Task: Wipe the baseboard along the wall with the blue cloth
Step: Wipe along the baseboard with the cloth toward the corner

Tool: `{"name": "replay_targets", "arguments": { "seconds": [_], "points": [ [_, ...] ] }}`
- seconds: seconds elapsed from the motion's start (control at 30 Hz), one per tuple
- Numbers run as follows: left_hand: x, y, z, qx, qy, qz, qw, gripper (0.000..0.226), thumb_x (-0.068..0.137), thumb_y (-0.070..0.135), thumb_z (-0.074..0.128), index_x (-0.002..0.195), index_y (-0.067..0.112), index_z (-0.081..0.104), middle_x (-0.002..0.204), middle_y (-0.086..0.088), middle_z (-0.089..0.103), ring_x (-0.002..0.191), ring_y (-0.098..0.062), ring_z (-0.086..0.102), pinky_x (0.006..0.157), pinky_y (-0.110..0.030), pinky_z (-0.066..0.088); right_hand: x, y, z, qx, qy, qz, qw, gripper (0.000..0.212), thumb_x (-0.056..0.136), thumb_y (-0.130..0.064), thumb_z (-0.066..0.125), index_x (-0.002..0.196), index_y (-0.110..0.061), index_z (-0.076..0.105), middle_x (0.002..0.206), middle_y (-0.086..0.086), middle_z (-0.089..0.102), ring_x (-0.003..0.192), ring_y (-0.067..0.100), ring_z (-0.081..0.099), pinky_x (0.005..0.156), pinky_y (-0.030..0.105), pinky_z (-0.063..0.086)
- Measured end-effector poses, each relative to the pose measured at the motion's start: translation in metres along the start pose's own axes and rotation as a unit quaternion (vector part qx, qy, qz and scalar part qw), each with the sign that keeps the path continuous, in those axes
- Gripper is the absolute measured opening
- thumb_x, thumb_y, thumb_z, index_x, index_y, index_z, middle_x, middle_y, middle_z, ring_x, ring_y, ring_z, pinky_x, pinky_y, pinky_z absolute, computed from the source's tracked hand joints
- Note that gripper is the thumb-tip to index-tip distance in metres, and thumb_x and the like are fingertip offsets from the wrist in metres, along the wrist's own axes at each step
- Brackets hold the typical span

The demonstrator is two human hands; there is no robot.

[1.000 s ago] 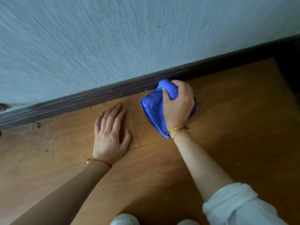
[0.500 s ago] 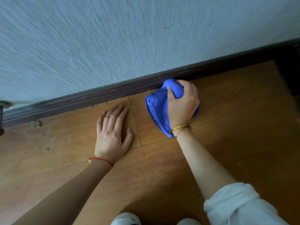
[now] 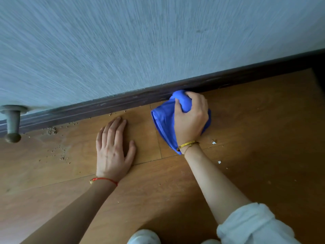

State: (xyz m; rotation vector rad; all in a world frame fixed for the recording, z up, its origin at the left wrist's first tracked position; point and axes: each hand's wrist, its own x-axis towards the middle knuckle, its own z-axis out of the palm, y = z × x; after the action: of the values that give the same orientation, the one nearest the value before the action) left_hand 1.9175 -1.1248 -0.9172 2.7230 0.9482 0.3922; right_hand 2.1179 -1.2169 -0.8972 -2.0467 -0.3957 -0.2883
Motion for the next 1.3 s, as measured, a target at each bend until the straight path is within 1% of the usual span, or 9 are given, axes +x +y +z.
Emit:
{"name": "replay_targets", "arguments": {
  "seconds": [0.17,0.4,0.6,0.7,0.8,0.9,1.03,1.2,1.3],
  "points": [
    [-0.001,-0.001,0.003,-0.007,-0.001,-0.012,1.000,0.058,0.094,0.034,0.049,0.145,0.006,0.051,0.153,-0.012,0.048,0.141,-0.031,0.044,0.122,-0.050,0.025,-0.020,-0.020,0.016,-0.007,-0.118,-0.111,0.987,0.013,0.075,0.004,0.073,0.082,-0.002,0.064,0.079,0.011,0.061,0.077,0.029,0.056,0.071,0.037,0.047],
    [-0.001,0.000,0.000,-0.009,-0.009,-0.019,1.000,0.060,0.095,0.035,0.048,0.147,0.007,0.049,0.154,-0.012,0.046,0.143,-0.030,0.041,0.124,-0.048,0.021,0.000,0.003,0.001,-0.012,-0.031,-0.018,0.999,0.010,0.077,-0.001,0.073,0.084,-0.003,0.066,0.083,0.008,0.063,0.081,0.025,0.058,0.075,0.026,0.046],
    [0.000,0.001,0.001,-0.010,-0.003,-0.017,1.000,0.059,0.094,0.035,0.048,0.145,0.006,0.051,0.153,-0.012,0.047,0.141,-0.029,0.040,0.122,-0.048,0.021,-0.010,-0.012,0.012,-0.035,-0.118,-0.179,0.976,0.011,0.078,0.004,0.069,0.075,-0.002,0.060,0.073,0.010,0.057,0.070,0.027,0.052,0.065,0.033,0.044],
    [-0.001,0.001,0.000,-0.013,-0.006,-0.019,1.000,0.059,0.095,0.035,0.047,0.147,0.007,0.049,0.154,-0.012,0.046,0.143,-0.028,0.037,0.123,-0.048,0.019,0.006,0.006,-0.003,-0.027,-0.060,-0.102,0.993,0.011,0.076,0.004,0.073,0.078,-0.003,0.064,0.076,0.010,0.061,0.076,0.027,0.055,0.070,0.034,0.045],
    [0.000,0.001,0.000,-0.014,-0.009,-0.021,1.000,0.060,0.095,0.036,0.047,0.147,0.007,0.049,0.155,-0.011,0.045,0.144,-0.028,0.035,0.124,-0.044,0.015,0.027,0.027,-0.021,-0.043,0.015,-0.006,0.999,0.016,0.077,-0.004,0.075,0.091,-0.002,0.068,0.089,0.011,0.066,0.087,0.027,0.060,0.080,0.026,0.044],
    [-0.001,0.002,0.000,-0.012,-0.010,-0.025,1.000,0.060,0.094,0.036,0.047,0.147,0.007,0.049,0.155,-0.011,0.045,0.144,-0.028,0.035,0.124,-0.043,0.015,0.020,0.018,-0.013,-0.047,-0.002,-0.044,0.998,0.018,0.077,-0.001,0.075,0.093,0.000,0.067,0.090,0.014,0.064,0.087,0.028,0.058,0.079,0.028,0.043],
    [0.000,0.001,0.001,-0.012,-0.008,-0.023,1.000,0.059,0.094,0.035,0.048,0.146,0.007,0.050,0.154,-0.011,0.047,0.142,-0.031,0.040,0.122,-0.047,0.020,0.003,0.004,-0.002,-0.036,-0.093,-0.140,0.985,0.016,0.073,0.006,0.072,0.086,-0.001,0.066,0.082,0.011,0.063,0.079,0.028,0.057,0.073,0.029,0.044],
    [0.000,0.002,-0.001,-0.015,-0.015,-0.026,0.999,0.060,0.094,0.036,0.048,0.147,0.008,0.049,0.154,-0.011,0.045,0.144,-0.030,0.037,0.124,-0.046,0.017,0.044,0.037,-0.032,-0.058,0.041,0.002,0.997,0.019,0.076,-0.006,0.075,0.094,-0.002,0.068,0.092,0.013,0.067,0.089,0.031,0.061,0.081,0.028,0.043],
    [0.000,0.002,0.000,-0.016,-0.021,-0.027,0.999,0.060,0.094,0.036,0.048,0.147,0.008,0.048,0.155,-0.011,0.045,0.144,-0.030,0.037,0.124,-0.047,0.018,0.040,0.036,-0.028,-0.075,0.015,-0.044,0.996,0.019,0.080,-0.006,0.073,0.096,0.001,0.066,0.093,0.015,0.065,0.090,0.029,0.058,0.082,0.029,0.043]
  ]
}}
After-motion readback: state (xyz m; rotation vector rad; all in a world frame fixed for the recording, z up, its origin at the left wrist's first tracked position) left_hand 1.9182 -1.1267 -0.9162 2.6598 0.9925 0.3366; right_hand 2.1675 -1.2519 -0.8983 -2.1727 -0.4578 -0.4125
